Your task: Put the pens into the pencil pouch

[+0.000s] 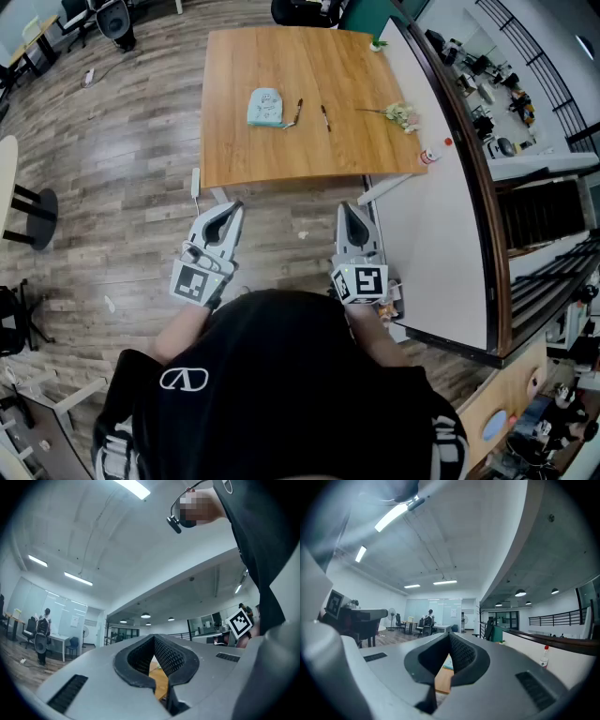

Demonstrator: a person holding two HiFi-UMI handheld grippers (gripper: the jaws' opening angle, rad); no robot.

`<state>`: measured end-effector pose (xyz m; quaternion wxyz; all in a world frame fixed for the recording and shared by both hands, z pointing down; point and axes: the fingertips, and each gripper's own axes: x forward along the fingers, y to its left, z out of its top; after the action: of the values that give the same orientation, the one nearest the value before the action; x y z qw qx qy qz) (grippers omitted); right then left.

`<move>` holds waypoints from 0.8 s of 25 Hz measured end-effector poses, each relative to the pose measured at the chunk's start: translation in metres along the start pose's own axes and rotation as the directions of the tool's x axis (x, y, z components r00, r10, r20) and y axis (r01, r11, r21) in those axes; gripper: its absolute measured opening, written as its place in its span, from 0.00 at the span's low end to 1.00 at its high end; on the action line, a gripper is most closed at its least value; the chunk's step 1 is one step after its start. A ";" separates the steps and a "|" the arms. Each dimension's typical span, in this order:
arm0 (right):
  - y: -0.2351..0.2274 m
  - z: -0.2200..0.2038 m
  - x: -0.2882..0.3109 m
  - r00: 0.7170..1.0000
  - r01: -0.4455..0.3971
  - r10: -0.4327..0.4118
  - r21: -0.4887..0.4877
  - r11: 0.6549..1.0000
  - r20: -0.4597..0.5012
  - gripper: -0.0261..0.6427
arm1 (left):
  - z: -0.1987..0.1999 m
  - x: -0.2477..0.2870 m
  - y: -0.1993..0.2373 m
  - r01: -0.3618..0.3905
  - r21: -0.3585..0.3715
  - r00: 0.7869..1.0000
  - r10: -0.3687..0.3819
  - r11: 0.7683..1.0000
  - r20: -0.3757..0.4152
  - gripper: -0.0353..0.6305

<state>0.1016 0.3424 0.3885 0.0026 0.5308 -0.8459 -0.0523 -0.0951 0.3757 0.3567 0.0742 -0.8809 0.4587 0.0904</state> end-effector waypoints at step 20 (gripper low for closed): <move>-0.014 -0.001 -0.019 0.999 -0.019 0.017 0.085 0.996 0.027 0.04 | -0.006 0.006 -0.017 0.005 -0.006 1.000 -0.005 1.000 -0.022 0.06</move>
<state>0.1223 0.3538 0.3890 -0.0306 0.5220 -0.8521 -0.0230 -0.0774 0.3790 0.3618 0.0667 -0.8832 0.4569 0.0820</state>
